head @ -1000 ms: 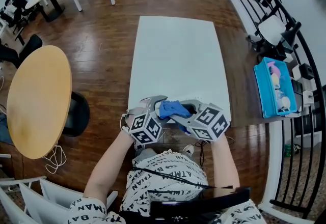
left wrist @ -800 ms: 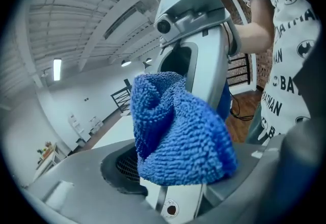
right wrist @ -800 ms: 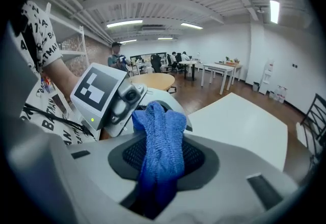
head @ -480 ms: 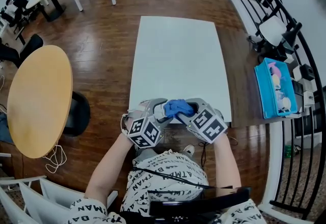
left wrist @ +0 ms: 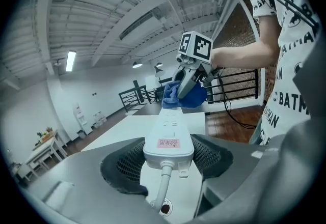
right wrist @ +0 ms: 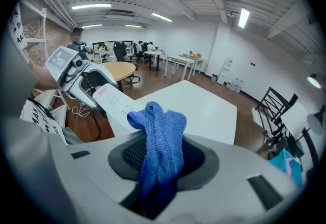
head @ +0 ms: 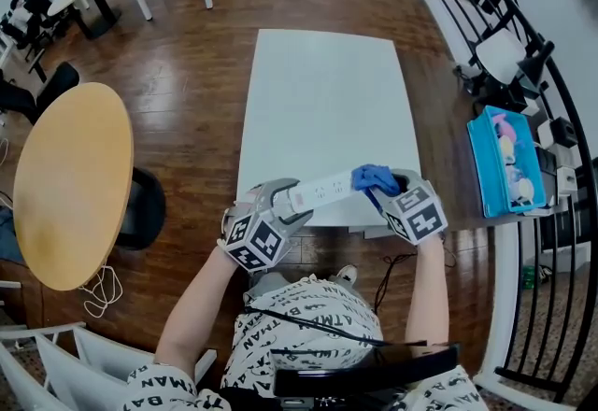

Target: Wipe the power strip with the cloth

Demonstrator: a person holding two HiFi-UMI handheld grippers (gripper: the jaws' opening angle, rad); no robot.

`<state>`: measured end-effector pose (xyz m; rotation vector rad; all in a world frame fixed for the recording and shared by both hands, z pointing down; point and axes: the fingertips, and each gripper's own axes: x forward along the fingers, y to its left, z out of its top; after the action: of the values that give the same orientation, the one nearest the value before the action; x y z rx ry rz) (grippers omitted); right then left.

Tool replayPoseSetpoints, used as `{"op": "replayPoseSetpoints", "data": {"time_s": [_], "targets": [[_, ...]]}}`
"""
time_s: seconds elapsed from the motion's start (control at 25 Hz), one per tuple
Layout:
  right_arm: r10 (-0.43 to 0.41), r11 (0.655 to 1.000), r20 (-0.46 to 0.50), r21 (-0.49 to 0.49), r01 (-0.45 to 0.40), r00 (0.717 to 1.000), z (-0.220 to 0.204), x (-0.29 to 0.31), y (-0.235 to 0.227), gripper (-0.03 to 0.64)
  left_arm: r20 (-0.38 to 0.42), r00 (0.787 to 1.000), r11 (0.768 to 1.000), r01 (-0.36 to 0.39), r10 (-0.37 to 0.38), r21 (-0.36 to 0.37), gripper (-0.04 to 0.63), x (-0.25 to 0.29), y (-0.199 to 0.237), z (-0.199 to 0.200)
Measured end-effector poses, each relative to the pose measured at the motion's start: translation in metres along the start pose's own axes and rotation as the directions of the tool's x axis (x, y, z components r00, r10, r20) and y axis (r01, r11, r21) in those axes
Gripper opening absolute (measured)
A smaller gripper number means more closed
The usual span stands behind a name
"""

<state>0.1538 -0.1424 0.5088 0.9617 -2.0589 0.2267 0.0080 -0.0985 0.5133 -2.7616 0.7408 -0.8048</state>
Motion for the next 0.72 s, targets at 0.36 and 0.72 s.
{"op": "replayPoseSetpoints", "data": {"time_s": [0.36,0.72], "targets": [[-0.022,0.999,0.104,0.049,0.017,0.994,0.012,-0.018,0.006,0.141,0.001,1.000,0.998,-0.013,0.013,-0.065,0.282,0.005,0.014,-0.004],[0.104,0.994,0.180,-0.001,-0.106,0.978,0.039,-0.019,0.063,0.141,-0.001,0.998,0.987,-0.055,0.056,-0.152,0.282,0.007,0.031,-0.008]]}}
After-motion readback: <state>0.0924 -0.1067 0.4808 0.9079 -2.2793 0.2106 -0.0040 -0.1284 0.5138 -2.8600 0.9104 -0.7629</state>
